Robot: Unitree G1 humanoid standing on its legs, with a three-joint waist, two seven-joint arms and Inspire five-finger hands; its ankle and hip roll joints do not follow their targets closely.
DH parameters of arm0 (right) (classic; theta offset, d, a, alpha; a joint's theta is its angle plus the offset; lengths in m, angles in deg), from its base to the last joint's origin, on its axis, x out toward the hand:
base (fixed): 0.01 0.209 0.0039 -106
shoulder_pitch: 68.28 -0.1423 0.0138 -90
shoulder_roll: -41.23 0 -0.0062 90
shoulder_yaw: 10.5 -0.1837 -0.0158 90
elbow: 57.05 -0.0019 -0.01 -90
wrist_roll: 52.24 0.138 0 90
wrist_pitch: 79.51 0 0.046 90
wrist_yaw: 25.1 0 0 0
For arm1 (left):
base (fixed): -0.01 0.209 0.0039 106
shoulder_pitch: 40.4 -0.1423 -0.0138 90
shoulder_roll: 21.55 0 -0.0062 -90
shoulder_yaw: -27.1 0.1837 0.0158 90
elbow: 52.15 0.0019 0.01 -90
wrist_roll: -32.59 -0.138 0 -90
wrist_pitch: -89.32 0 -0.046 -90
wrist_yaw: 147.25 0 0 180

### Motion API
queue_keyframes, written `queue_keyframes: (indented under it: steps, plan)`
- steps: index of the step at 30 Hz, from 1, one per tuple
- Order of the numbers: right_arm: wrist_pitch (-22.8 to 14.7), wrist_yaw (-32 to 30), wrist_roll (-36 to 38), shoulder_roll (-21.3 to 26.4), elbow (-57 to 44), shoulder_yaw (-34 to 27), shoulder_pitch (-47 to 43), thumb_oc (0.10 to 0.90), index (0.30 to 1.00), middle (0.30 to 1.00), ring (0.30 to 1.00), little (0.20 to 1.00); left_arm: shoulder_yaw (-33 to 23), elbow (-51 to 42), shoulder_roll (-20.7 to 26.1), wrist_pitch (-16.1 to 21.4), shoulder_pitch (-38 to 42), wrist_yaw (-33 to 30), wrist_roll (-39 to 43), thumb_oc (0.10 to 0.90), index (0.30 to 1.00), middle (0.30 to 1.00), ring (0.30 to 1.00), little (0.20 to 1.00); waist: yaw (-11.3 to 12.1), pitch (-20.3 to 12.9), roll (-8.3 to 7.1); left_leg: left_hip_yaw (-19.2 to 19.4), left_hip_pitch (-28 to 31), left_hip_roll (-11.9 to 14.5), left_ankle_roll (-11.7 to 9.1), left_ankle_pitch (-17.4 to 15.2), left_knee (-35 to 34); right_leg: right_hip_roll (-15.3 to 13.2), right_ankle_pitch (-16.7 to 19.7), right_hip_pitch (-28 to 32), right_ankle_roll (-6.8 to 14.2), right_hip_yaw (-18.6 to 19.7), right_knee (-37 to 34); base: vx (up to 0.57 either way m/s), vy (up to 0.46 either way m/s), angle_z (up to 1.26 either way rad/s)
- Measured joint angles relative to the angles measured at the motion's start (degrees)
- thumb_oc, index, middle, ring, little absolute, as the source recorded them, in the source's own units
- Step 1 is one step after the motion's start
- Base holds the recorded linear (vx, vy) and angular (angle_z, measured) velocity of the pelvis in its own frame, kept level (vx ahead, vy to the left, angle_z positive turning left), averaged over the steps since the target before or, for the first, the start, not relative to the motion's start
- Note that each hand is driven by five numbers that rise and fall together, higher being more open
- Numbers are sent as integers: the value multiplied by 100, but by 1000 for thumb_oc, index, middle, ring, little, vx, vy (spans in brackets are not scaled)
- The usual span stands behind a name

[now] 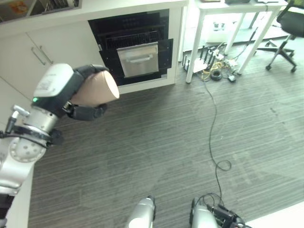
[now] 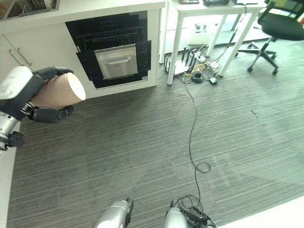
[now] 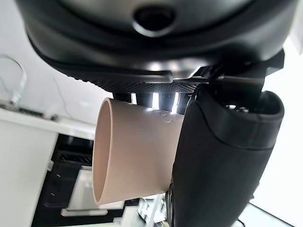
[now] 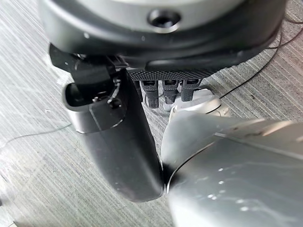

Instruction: Place the dishes in the dishwasher.

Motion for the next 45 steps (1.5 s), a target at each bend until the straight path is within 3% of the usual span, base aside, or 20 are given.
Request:
queue_keyframes:
  steps: [3, 10, 15, 16, 19, 23, 25, 27, 28, 29, 30, 32, 35, 36, 37, 40, 41, 42, 43, 45]
  plan:
    - [14, -1, 1, 292, -6, 108, -10, 800, 900, 900, 900, 900, -1, -332, 3, 65, 175, 0, 26, 400, 300, 300, 300, 300, -134, -210, 163, 127, 300, 212, -122, 189, -508, 159, -36, 121, -108, -59, -135, 44, -70, -10]
    - [25, 6, 2, 397, 113, 110, 213, 800, 900, 900, 900, 900, -3, -271, 2, 74, 173, 21, 240, 400, 300, 300, 300, 300, -159, -466, 428, 138, 419, 182, -131, 317, -740, 142, -93, 100, -173, -60, -78, 21, 4, 2]
    - [-9, 6, 19, 393, 104, 105, 328, 800, 900, 900, 900, 900, -11, -254, 3, 138, 171, 125, 255, 400, 300, 300, 300, 300, -169, -573, 428, 188, 398, 178, -130, 347, -742, 106, -132, -5, -221, -7, 82, -7, 11, -3]
    - [-4, 88, 18, 390, 120, 104, 449, 800, 900, 900, 900, 900, -11, -252, 3, 124, 171, 222, 464, 400, 300, 300, 300, 300, -170, -726, 330, 216, 311, 177, -133, 422, -737, 96, -90, -132, -269, 1, 150, 37, 12, -3]
    - [163, 123, 720, 392, 173, -67, 551, 800, 900, 900, 900, 900, 531, 175, -703, 122, 517, 131, 119, 400, 300, 300, 300, 300, -308, -737, 408, 381, 530, 197, -68, 446, -859, 78, -205, 106, -191, -10, 167, 123, -44, 14]
    - [-28, 380, 846, 392, -6, -54, 624, 800, 900, 900, 900, 900, 1388, 305, -777, -169, 506, 198, 117, 400, 300, 300, 300, 300, -619, -707, 496, 473, 627, 203, -38, 499, -1069, 94, -364, -11, -283, 16, 372, 160, -97, -4]
    - [-128, 284, 496, 422, -325, 60, 679, 800, 900, 900, 900, 900, 1386, 316, -928, -254, 590, 218, 129, 400, 300, 300, 300, 300, -639, -589, 340, 624, 835, 171, -213, 664, -1118, 81, -747, -264, -380, 217, 998, 386, -51, -21]
    - [-183, 108, 181, 431, -211, 106, 394, 800, 900, 900, 900, 900, 1391, 406, -1096, -208, 537, 250, 182, 400, 300, 300, 300, 300, -566, -267, 134, 633, 305, 64, -151, 469, -138, 93, -692, 51, -642, 326, 717, 514, 214, -20]
    - [-203, 36, 147, 481, -211, 123, 392, 800, 900, 900, 900, 900, 1397, 404, -1163, -199, 500, 259, 186, 400, 300, 300, 300, 300, -536, -254, 152, 590, 192, -13, -140, 393, -237, 121, -671, 154, -682, 324, 601, 696, 362, -22]
    - [-188, -76, -24, 620, -198, 117, 319, 800, 900, 900, 900, 900, 1379, 377, -1224, -101, 494, 258, 233, 400, 300, 300, 300, 300, -394, -153, 380, 499, -202, 6, -197, 398, -296, 343, -650, 303, -753, 308, 421, 759, 406, -19]
    - [-152, -188, -45, 656, -97, 75, 241, 800, 900, 900, 900, 900, 1293, 416, -1547, -54, 497, 264, 227, 400, 300, 300, 300, 300, -245, -77, 450, 513, -601, 55, -352, 464, -442, 402, -711, 372, -810, 344, 411, 630, 359, -29]
    - [-105, -245, -44, 625, -92, -38, 253, 800, 900, 900, 900, 900, 1305, 435, -1671, -51, 486, 317, 166, 400, 300, 300, 300, 300, -109, -1, 420, 639, -775, 97, -398, 498, -495, 377, -805, 516, -698, 511, 382, 441, 356, -48]
    - [-82, -434, 98, 642, -155, -80, 237, 800, 900, 900, 900, 900, 1049, 453, -1658, 39, 89, 331, -71, 400, 300, 300, 300, 300, 61, -94, 475, 583, -428, -25, 128, 143, 17, 234, -972, 674, -410, 1015, 297, 417, 331, -105]
    - [-78, -615, 336, 459, -173, -283, 291, 800, 900, 900, 900, 900, 885, 612, -1699, 54, 75, 333, -307, 400, 300, 300, 300, 300, -17, -135, 315, 760, -366, -343, 414, 263, 75, -71, -1075, 945, -218, 1124, 75, 484, 470, -66]
    - [-62, -696, 438, 279, -172, -299, 379, 800, 900, 900, 900, 900, 784, 686, -1713, 51, 86, 333, -411, 400, 300, 300, 300, 300, -48, -138, 230, 793, -295, -477, 604, 222, 75, -119, -1098, 1030, -136, 1014, 352, 407, 457, -19]
    - [30, -756, 434, -87, -374, -279, 766, 800, 900, 900, 900, 900, 673, 804, -1587, -16, 97, 333, -572, 400, 300, 300, 300, 300, -38, -146, 180, 912, -154, -698, 1114, 69, 262, -225, -500, 516, 177, 568, 2181, 277, 319, 3]
    - [-21, -757, 573, -286, -748, -381, 913, 800, 900, 900, 900, 900, 677, 819, -1408, -68, 103, 346, -693, 400, 300, 300, 300, 300, -225, -137, 103, 916, 70, -852, 1286, 0, 293, -314, -262, 62, 238, 634, 3405, 421, 321, 21]
    - [-190, -742, 518, -215, -868, -253, 855, 800, 900, 900, 900, 900, 712, 814, -1180, -201, 136, 361, -684, 400, 300, 300, 300, 300, -341, -112, 145, 985, 423, -872, 1484, -209, 229, -265, -86, -464, -37, 414, 4350, 427, 211, 0]
    - [-274, -690, 400, -63, -897, -136, 757, 800, 900, 900, 900, 900, 706, 814, -1040, -272, 216, 349, -670, 400, 300, 300, 300, 300, -341, -106, 164, 1102, 597, -888, 1494, -242, 88, -202, -151, -824, -202, 100, 4539, 362, 86, -45]
    - [-327, -616, 131, 182, -903, 10, 549, 800, 900, 900, 900, 900, 699, 829, -897, -391, 478, 312, -671, 400, 300, 300, 300, 300, -331, -64, 222, 1185, 848, -949, 1381, -263, -337, 148, -379, -1216, -505, -303, 3821, 328, -47, -31]
